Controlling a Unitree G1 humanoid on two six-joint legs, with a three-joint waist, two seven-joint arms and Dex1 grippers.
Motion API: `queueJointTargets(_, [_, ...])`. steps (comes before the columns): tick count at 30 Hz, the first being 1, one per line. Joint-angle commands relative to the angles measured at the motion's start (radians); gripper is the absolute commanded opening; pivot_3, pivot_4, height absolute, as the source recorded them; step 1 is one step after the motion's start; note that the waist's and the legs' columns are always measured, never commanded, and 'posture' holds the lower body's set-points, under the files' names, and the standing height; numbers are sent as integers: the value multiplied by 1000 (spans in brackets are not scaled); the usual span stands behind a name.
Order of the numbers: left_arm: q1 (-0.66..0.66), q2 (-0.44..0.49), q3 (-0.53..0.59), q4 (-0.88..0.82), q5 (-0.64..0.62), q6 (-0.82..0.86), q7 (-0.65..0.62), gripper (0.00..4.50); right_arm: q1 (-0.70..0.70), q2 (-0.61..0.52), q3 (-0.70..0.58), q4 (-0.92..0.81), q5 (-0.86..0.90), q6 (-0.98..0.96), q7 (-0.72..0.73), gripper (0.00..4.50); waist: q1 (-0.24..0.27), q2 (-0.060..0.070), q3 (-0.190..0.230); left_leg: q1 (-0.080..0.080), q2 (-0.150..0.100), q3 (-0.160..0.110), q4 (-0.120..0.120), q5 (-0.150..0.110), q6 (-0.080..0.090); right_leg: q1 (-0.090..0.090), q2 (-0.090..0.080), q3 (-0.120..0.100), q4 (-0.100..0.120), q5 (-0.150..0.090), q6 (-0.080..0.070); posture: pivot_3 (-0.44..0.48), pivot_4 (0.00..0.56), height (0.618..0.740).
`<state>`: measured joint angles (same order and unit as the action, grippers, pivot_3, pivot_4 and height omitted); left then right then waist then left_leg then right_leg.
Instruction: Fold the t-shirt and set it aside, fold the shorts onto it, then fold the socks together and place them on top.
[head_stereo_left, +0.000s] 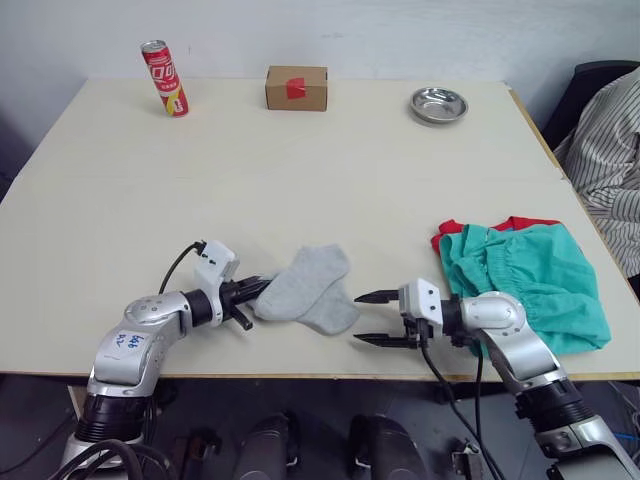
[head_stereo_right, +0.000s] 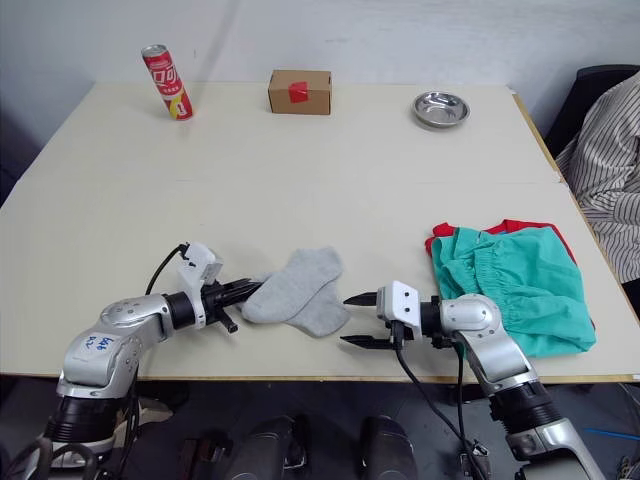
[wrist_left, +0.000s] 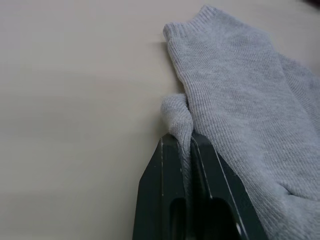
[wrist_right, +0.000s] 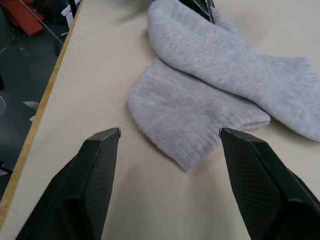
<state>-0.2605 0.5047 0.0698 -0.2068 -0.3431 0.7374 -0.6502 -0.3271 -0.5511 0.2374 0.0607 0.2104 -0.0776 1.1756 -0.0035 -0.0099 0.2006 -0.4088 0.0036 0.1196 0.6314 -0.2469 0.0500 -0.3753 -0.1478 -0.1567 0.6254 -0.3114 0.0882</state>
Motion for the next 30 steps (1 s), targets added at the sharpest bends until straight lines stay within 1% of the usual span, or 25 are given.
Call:
queueJointTargets(1, [-17,1,1,-29,-21,0,0,0,-37,43,12,43,-35,-51,-34,2815,0,0,0,0,0,0,0,0,0,0,0,0,0,0,0,0,150,740])
queueJointTargets(3, [-22,3,-4,-28,-25,3,0,0,-55,54,16,81,-59,-72,-44,2461,1,0,0,0,0,0,0,0,0,0,0,0,0,0,0,0,150,740])
queueJointTargets(7, [-31,3,-7,-19,-27,5,1,0,-82,48,35,155,-102,-138,-32,1055,3,0,0,0,-1,0,0,2,3,0,0,0,0,0,0,0,150,740])
queueJointTargets(10, [-33,-6,-7,-14,-28,5,10,0,-113,42,22,205,-95,-169,-14,28,2,0,0,0,-1,0,0,1,2,0,0,0,0,0,0,0,150,740])
queueJointTargets(18, [26,-57,-1,-70,-51,36,64,0,-200,16,1,356,-81,-265,58,28,1,0,0,0,-1,0,0,3,5,0,0,0,0,0,0,0,150,740])
queueJointTargets(20, [42,-65,4,-77,-37,23,91,0,-203,17,2,375,-66,-286,88,28,1,0,0,0,-1,0,0,3,5,1,0,0,0,0,0,0,150,740])
queueJointTargets(22, [56,-68,12,-92,-44,30,106,551,-205,17,1,393,-64,-320,103,0,2,0,0,0,0,0,0,3,5,1,0,0,-1,0,0,0,150,740])
queueJointTargets(24, [78,-61,20,-127,-74,49,96,1107,-200,27,-21,389,-15,-278,120,0,1,0,0,0,-1,0,0,3,5,1,0,0,-1,0,0,0,150,740])
queueJointTargets(26, [97,-42,39,-148,-84,50,94,1638,-197,23,-33,371,23,-240,151,495,1,0,0,0,0,0,0,3,5,1,0,0,-1,0,0,0,150,740])
queueJointTargets(27, [102,-31,57,-152,-79,39,101,1994,-195,20,-40,356,48,-235,177,682,1,0,0,0,0,0,0,3,5,1,0,0,-1,0,0,0,150,740])
queueJointTargets(28, [109,-22,88,-158,-78,24,112,2305,-191,9,-45,327,81,-191,212,1037,1,0,0,0,0,0,0,3,5,1,0,0,-1,0,0,0,150,740])
queueJointTargets(30, [131,-1,153,-193,-123,32,95,2925,-191,-20,-46,288,116,-151,279,1659,-2,1,0,0,0,0,0,3,5,0,0,0,-1,0,0,0,150,740])
